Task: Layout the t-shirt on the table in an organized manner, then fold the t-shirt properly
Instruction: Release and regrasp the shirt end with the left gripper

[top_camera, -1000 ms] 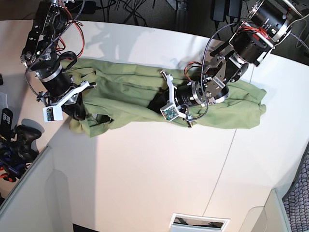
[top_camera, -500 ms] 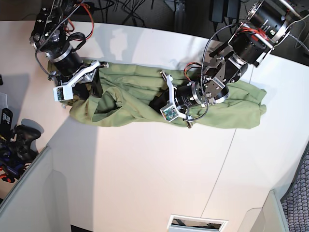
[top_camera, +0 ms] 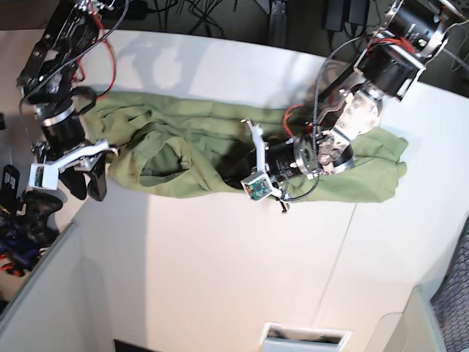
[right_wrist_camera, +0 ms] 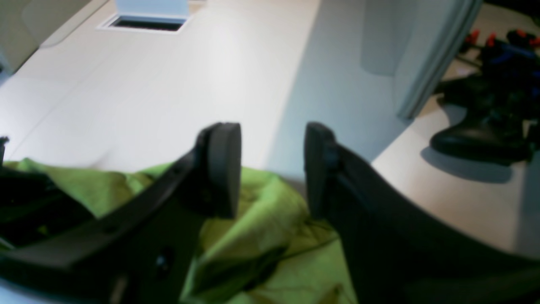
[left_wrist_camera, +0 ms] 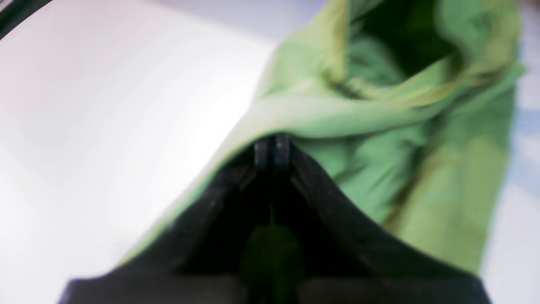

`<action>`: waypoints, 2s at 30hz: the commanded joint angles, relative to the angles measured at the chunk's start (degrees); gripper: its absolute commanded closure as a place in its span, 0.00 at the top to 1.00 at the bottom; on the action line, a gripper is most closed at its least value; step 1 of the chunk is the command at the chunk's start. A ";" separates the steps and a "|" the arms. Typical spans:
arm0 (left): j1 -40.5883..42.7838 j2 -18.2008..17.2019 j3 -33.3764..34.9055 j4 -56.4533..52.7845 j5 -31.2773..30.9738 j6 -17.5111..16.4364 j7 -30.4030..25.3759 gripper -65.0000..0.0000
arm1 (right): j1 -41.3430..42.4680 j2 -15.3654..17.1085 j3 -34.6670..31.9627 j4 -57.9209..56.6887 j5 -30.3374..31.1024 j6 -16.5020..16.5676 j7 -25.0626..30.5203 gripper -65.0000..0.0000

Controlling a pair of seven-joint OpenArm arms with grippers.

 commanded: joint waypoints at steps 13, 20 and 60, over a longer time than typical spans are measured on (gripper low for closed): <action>2.25 -0.04 -0.13 3.72 -0.81 -3.37 -1.11 0.00 | 3.85 0.81 -5.66 -14.21 -6.14 -0.07 1.33 0.00; 8.22 -4.85 -0.22 11.54 -0.81 -5.24 -1.11 0.00 | -2.29 0.81 -5.64 -14.23 -6.05 -0.09 2.21 0.00; 13.05 -19.34 -40.09 12.57 -40.04 -1.11 29.77 0.62 | -2.21 -0.94 -8.70 -20.02 -10.99 0.00 3.06 0.00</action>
